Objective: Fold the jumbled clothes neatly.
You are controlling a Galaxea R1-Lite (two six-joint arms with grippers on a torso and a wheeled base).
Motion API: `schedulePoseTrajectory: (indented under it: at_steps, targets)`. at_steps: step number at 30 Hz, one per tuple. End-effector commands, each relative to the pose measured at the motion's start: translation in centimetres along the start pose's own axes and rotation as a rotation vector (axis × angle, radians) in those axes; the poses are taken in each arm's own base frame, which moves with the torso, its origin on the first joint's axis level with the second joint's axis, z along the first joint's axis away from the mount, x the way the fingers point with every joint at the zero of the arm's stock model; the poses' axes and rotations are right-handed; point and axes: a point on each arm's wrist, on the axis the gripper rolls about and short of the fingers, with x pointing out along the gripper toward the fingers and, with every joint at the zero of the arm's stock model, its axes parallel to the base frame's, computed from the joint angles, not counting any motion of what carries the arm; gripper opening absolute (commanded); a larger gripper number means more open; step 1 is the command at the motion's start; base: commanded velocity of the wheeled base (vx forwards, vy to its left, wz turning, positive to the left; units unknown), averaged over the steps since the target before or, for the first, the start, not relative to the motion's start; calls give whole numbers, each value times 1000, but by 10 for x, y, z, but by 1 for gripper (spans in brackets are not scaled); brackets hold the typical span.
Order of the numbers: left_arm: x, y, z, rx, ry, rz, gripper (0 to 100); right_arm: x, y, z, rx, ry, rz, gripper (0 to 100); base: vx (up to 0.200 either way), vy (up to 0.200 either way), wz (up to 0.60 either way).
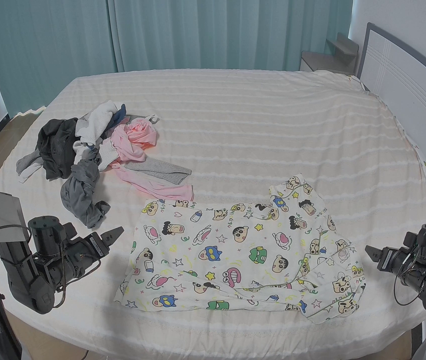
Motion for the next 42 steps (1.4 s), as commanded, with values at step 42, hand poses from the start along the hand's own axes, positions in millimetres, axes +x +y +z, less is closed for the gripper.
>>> schedulePoseTrajectory:
  at_steps: [42]
  targets:
    - [123,-39,57,67,154,-10,100,6,29,26,-100,-35,151,100,43,0,0]
